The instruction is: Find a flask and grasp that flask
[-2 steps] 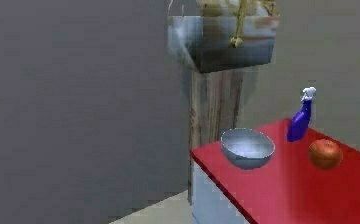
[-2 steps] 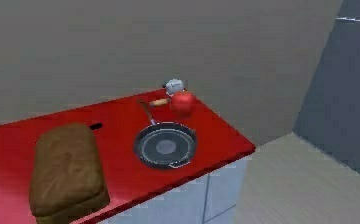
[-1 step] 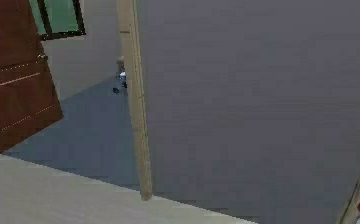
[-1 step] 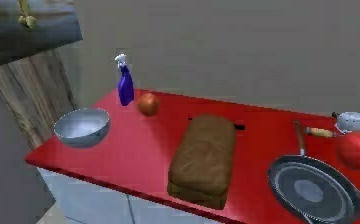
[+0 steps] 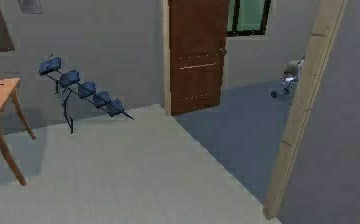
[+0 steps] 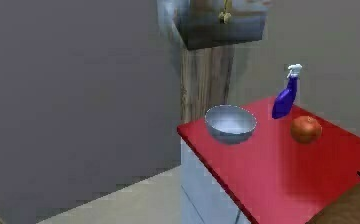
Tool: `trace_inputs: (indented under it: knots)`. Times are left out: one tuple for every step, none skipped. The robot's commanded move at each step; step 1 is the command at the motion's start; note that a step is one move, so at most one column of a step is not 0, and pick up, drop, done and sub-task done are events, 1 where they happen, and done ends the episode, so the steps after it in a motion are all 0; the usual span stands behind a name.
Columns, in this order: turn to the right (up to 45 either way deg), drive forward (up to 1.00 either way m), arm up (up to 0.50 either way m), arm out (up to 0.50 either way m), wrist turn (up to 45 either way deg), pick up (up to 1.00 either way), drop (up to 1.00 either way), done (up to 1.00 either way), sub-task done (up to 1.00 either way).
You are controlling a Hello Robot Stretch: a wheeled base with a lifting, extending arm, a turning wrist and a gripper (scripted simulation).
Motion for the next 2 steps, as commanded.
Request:
trace_inputs:
  knots:
    - [-27.0, 0.00, 0.00, 0.00, 0.0, 0.00, 0.00, 0.00, 0.00]
    - [0.0, 0.20, 0.00, 0.00, 0.0, 0.00, 0.00, 0.00, 0.00]
